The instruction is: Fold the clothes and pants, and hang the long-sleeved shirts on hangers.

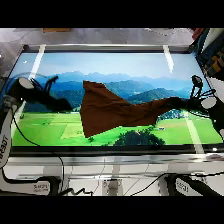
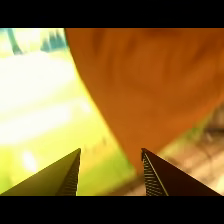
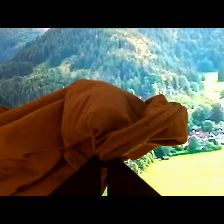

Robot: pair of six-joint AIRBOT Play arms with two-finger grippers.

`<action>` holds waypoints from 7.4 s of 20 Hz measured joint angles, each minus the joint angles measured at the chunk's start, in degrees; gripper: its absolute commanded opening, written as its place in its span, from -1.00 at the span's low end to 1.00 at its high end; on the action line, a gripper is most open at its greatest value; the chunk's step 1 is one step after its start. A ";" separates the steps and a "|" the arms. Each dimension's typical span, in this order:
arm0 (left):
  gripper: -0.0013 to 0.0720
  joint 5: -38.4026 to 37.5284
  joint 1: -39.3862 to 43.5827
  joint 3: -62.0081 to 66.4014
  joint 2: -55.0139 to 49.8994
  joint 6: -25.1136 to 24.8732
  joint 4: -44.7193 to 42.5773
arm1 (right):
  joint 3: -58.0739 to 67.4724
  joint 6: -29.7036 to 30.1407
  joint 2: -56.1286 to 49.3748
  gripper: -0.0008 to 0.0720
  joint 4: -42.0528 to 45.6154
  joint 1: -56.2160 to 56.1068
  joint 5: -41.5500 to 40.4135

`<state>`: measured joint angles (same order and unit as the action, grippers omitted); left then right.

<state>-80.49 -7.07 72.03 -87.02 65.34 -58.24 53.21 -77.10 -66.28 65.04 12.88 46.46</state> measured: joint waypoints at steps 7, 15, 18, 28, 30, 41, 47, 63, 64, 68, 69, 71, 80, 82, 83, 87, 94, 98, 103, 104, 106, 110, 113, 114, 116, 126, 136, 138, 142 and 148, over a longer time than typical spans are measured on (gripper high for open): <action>0.13 6.82 -0.15 -23.54 4.04 -4.74 14.19 | 0.00 0.07 0.00 -0.94 0.74 0.00 0.37; 0.16 18.49 8.37 -31.01 2.56 -9.81 21.09 | 0.00 0.09 0.00 -0.94 0.83 0.00 0.76; -0.36 22.03 10.45 -31.39 2.21 -10.12 21.24 | 0.00 0.09 0.00 -0.94 0.87 0.00 1.51; -0.95 25.11 8.94 -25.16 3.30 -10.49 19.08 | 0.55 0.63 1.60 -0.94 0.92 -0.46 4.55; -0.95 21.79 7.32 -19.98 5.18 -10.49 19.50 | 2.25 1.05 3.76 -0.94 0.90 -0.74 5.38; -0.94 24.50 -2.25 9.86 29.81 -10.51 20.22 | 28.04 1.68 22.67 -0.94 1.09 -1.09 6.47; -0.94 45.07 -4.59 12.44 46.03 -10.80 19.15 | 41.07 1.79 30.34 -0.94 0.33 -1.09 6.58; -0.94 31.19 -4.72 12.76 29.81 -9.53 3.89 | 48.17 5.11 8.44 -0.94 6.21 -1.11 28.59; -0.94 28.00 -4.42 12.76 25.55 -9.35 4.02 | 48.22 5.14 4.61 -0.94 5.97 -1.11 30.42; -0.94 21.46 -2.47 12.76 6.93 -9.18 5.42 | 48.22 5.20 -11.74 -0.94 5.55 -1.11 33.73; -0.94 21.18 -2.21 12.79 2.58 -9.18 6.64 | 48.22 5.20 -15.32 -0.94 5.49 -1.11 33.68; -0.94 21.97 -1.84 12.79 -4.26 -9.16 11.56 | 48.22 5.20 -21.79 -0.94 4.90 -1.11 32.09; -0.95 31.91 -1.62 12.85 -13.46 -9.11 22.18 | 48.22 -0.22 -32.81 -0.94 3.87 -1.11 20.48; -0.95 28.37 -1.73 12.85 -13.73 -7.45 18.32 | 48.22 -0.79 -33.14 -0.94 4.74 -1.11 23.67; -0.95 26.16 -1.86 12.85 -13.81 -6.21 15.56 | 48.22 -1.01 -33.24 -0.94 5.49 -1.11 25.49; -0.95 17.90 -2.75 12.85 -13.94 -0.42 5.64 | 48.19 -1.40 -33.73 -0.94 9.09 -1.11 30.91; -0.95 12.20 -2.89 12.87 -14.67 2.84 -0.20 | 44.72 -1.57 -36.92 -0.94 12.52 -1.16 37.83; 0.18 11.72 -1.33 12.87 -16.15 3.21 -0.70 | 42.45 -1.64 -38.29 0.22 12.98 -1.16 38.07; 0.91 11.82 -0.55 12.96 -16.68 3.26 -0.72 | 41.79 -1.73 -38.60 0.91 13.20 -1.09 37.31; 0.91 11.85 -0.72 12.98 -16.35 3.26 -0.66 | 41.77 -1.73 -38.42 0.91 13.66 -0.98 37.48; 0.90 11.82 -1.46 13.00 -14.99 3.28 -0.87 | 41.70 -1.75 -37.44 0.91 15.08 -0.44 38.62; 0.11 11.45 -3.74 13.03 -9.27 3.28 -3.45 | 41.03 -1.86 -31.82 0.47 16.74 1.64 39.78; -0.84 9.14 -5.33 13.03 -3.13 3.32 -6.23 | 36.72 -1.84 -24.57 -0.09 17.11 3.78 39.76; -0.87 8.39 -5.73 13.03 -1.07 3.32 -6.82 | 34.03 -1.31 -21.46 -0.72 17.00 4.68 39.67; -0.87 7.23 -6.29 13.03 3.13 3.32 -7.67 | 27.67 0.57 -15.32 -0.94 16.00 6.56 39.08; -0.87 5.77 -6.84 13.03 14.45 3.30 -8.59 | -10.05 19.74 5.99 -0.94 -0.11 16.17 37.90; -0.87 5.57 -6.84 13.03 15.30 3.50 -8.59 | -22.45 21.24 5.53 0.10 1.73 20.81 26.38; -0.87 5.60 -6.84 13.03 15.30 3.56 -8.57 | -22.73 20.55 3.39 0.10 1.20 20.90 25.46; -0.87 5.62 -6.84 13.03 15.30 3.69 -8.41 | -22.91 21.53 -2.10 0.09 -3.78 21.00 25.38; -0.87 5.79 -6.84 13.03 15.30 3.72 -7.78 | -23.37 25.83 -10.34 -0.21 -8.74 21.00 26.69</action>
<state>-74.70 -13.91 85.06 -71.72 69.06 -66.02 29.85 -51.27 -76.62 56.29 33.89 73.14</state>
